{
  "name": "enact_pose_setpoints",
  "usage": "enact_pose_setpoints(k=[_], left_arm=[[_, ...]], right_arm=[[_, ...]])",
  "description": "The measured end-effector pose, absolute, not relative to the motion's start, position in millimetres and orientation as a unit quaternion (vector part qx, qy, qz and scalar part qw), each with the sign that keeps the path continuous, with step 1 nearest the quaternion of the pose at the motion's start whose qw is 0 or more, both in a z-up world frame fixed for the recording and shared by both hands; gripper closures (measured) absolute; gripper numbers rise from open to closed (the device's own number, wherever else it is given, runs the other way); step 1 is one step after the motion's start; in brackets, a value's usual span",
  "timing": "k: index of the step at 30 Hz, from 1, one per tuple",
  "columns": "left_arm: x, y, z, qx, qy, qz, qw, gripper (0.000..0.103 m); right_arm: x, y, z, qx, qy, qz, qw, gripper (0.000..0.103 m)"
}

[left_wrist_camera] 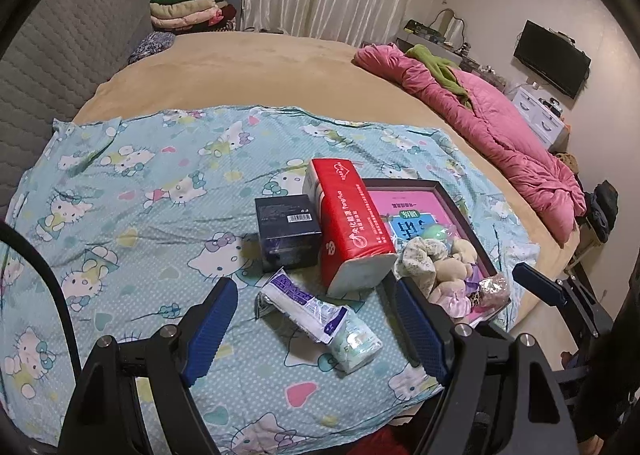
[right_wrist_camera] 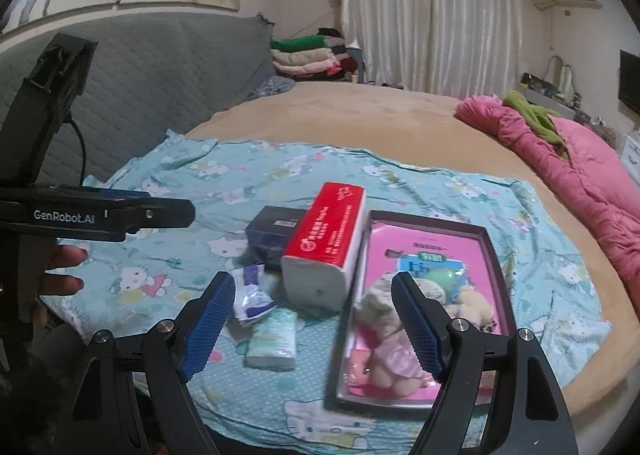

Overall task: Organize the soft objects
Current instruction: 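Move both open tools back to the remaining packs beside the tray, then grasp the white-purple wrapped pack with the left tool while the right tool grasps the green tissue pack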

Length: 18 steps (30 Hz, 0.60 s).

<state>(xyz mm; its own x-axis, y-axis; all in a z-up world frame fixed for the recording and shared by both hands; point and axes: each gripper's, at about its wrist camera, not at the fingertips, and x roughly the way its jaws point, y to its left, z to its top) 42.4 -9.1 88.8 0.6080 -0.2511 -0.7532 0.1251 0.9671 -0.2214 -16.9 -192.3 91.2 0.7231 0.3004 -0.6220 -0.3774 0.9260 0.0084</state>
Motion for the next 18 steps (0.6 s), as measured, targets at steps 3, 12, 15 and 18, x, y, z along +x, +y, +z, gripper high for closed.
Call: enact_pose_setpoints(k=[3, 12, 15, 18], left_arm=[[40.7, -5.4, 86.2, -0.076, 0.432, -0.103, 0.893, 0.023], [41.1, 9.3, 70.1, -0.077, 0.443, -0.086, 0.889, 0.023], [42.8, 15.3, 62.0, -0.080, 0.448, -0.079, 0.887, 0.023], [45.7, 19.1, 53.9, -0.085, 0.456, -0.074, 0.883, 0.023]], right_arm=[[-17.3, -187.4, 88.6, -0.063, 0.327, 0.189, 0.924, 0.021], [-16.3, -174.0, 74.1, -0.058, 0.343, 0.206, 0.915, 0.021], [-14.9, -167.6, 65.3, -0.061, 0.353, 0.213, 0.909, 0.021], [-14.3, -162.5, 55.7, -0.065, 0.363, 0.219, 0.903, 0.021]])
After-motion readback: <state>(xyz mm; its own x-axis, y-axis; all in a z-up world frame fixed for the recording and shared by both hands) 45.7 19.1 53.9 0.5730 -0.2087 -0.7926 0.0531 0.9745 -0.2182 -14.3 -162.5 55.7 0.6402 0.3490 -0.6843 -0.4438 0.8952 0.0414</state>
